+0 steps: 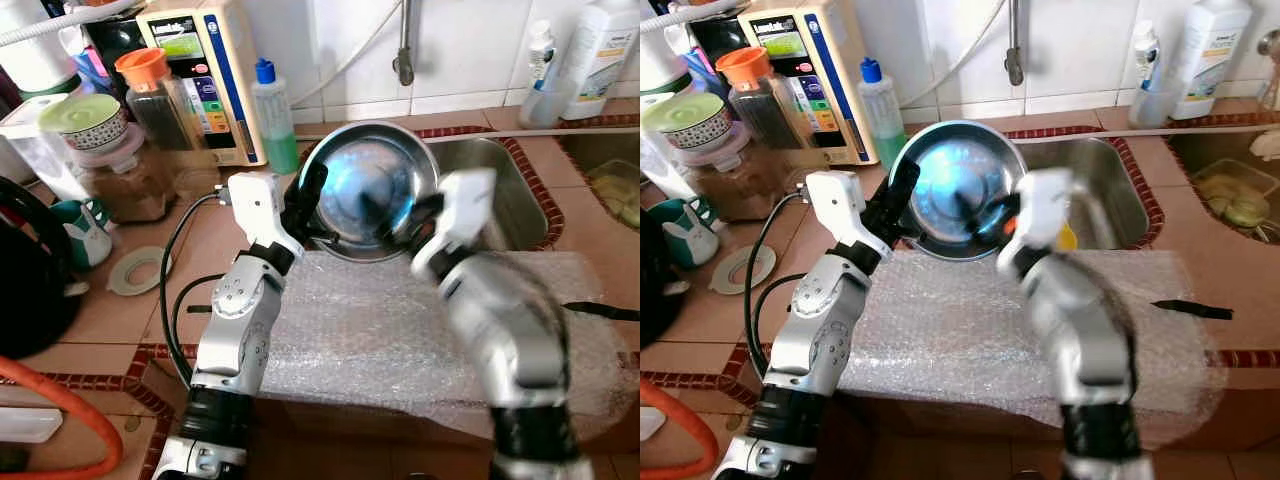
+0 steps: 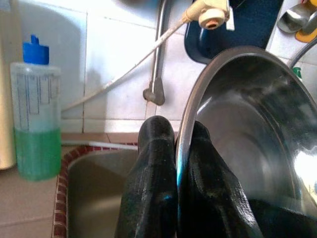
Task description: Kitchen organization
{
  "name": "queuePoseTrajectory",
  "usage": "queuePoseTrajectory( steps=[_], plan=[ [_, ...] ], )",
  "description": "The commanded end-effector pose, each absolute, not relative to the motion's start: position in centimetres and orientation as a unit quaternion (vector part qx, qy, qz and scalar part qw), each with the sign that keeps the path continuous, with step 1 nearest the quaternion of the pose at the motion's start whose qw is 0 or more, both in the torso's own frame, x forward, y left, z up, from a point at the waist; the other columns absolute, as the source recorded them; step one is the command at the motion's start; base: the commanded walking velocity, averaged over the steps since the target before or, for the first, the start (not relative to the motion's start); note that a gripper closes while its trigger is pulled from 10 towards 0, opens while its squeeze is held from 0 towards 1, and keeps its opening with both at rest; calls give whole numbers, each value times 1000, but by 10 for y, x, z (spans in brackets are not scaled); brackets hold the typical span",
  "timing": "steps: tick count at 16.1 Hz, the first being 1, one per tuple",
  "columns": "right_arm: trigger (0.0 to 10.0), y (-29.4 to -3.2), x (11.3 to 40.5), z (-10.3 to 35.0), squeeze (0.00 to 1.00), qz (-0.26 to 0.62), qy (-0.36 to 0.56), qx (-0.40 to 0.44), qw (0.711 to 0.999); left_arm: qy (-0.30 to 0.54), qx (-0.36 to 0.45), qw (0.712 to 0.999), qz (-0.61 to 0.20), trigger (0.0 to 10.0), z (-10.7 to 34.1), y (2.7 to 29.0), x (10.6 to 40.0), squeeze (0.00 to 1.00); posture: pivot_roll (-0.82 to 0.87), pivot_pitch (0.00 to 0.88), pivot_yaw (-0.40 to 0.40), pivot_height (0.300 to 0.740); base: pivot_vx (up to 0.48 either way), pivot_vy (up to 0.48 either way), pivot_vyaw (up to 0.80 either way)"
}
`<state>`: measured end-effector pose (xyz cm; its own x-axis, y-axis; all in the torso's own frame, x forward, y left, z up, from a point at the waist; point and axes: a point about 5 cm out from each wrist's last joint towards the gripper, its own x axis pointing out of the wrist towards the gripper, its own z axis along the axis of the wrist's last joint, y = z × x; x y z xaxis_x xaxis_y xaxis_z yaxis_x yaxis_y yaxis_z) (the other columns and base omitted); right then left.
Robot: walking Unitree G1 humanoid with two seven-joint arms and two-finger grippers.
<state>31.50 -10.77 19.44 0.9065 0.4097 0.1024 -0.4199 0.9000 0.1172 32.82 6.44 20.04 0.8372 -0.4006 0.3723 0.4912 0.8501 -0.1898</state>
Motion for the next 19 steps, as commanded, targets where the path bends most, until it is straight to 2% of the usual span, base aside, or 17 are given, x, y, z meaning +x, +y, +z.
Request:
queuePoseTrajectory(
  steps=[1, 4, 9, 10, 11, 14, 17, 18, 19],
  plan=[
    [10000, -100, 307, 200, 0, 222, -54, 57, 972, -176, -127, 949, -228, 10000, 207, 66, 332, 0, -336, 88, 161, 740, 0, 0, 0],
    [10000, -115, 290, 203, 0, 181, -80, -1, 980, -167, -108, 961, -190, 10000, 203, 81, 342, 0, -359, 94, 170, 740, 0, 0, 0],
    [10000, -125, 272, 217, 0, 169, -105, -20, 980, -155, -75, 973, -153, 10000, 199, 91, 359, 0, -413, 104, 185, 740, 0, 0, 0],
    [2980, -129, 269, 220, 0, 150, -113, -32, 982, -156, -73, 973, -151, 10000, 200, 91, 361, 0, -426, 106, 187, 740, 0, 0, 0],
    [0, -134, 264, 222, 0, 129, -121, -51, 983, -157, -73, 973, -150, 10000, 200, 91, 362, 0, -431, 107, 188, 740, 0, 0, 0],
    [0, -148, 250, 209, 0, 89, -106, -77, 987, -159, -71, 974, -146, 10000, 200, 94, 365, 0, -443, 104, 193, 740, 0, 0, 0],
    [0, -170, 245, 199, 0, 9, -99, -117, 988, -162, -70, 974, -141, 10000, 198, 98, 366, 0, -451, 101, 195, 740, 0, 0, 0],
    [4157, -183, 242, 196, 0, -30, -93, -140, 985, -161, -69, 974, -140, 10000, 196, 100, 365, 0, -453, 100, 196, 740, 0, 0, 0],
    [10000, -200, 240, 189, 0, -62, -76, -137, 986, -159, -68, 975, -139, 10000, 192, 101, 363, 0, -453, 99, 195, 740, 0, 0, 0]
  ],
)
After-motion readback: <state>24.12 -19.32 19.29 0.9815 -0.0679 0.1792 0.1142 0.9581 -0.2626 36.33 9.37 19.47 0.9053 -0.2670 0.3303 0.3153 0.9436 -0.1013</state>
